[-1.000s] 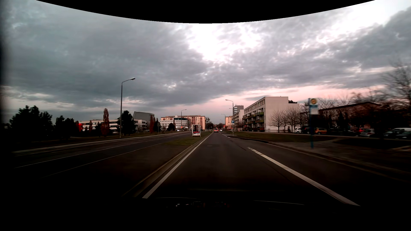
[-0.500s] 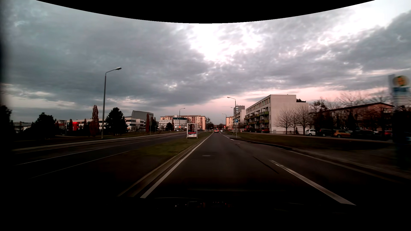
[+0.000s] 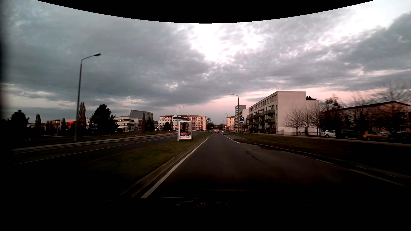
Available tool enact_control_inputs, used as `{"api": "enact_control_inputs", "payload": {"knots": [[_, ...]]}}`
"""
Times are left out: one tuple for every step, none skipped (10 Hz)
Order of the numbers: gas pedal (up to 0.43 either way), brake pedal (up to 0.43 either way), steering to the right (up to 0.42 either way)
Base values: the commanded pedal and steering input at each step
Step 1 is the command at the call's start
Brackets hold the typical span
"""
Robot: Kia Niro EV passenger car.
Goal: Follow the waypoints while adhering to traffic rules and regulations
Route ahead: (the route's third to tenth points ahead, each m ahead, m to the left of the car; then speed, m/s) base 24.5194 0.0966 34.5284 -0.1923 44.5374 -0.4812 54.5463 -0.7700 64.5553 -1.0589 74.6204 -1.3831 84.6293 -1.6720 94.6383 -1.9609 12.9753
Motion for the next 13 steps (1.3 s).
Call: {"api": "enact_control_inputs", "payload": {"knots": [[0.098,0.000,-0.001],[0.098,0.000,-0.001],[0.110,0.000,0.001],[0.110,0.000,0.001],[0.110,0.000,0.001],[0.110,0.000,0.000],[0.110,0.000,0.000],[0.110,0.000,0.000],[0.110,0.000,0.000],[0.110,0.000,0.000],[0.110,0.000,0.000],[0.110,0.000,0.000],[0.110,0.000,0.000]]}}
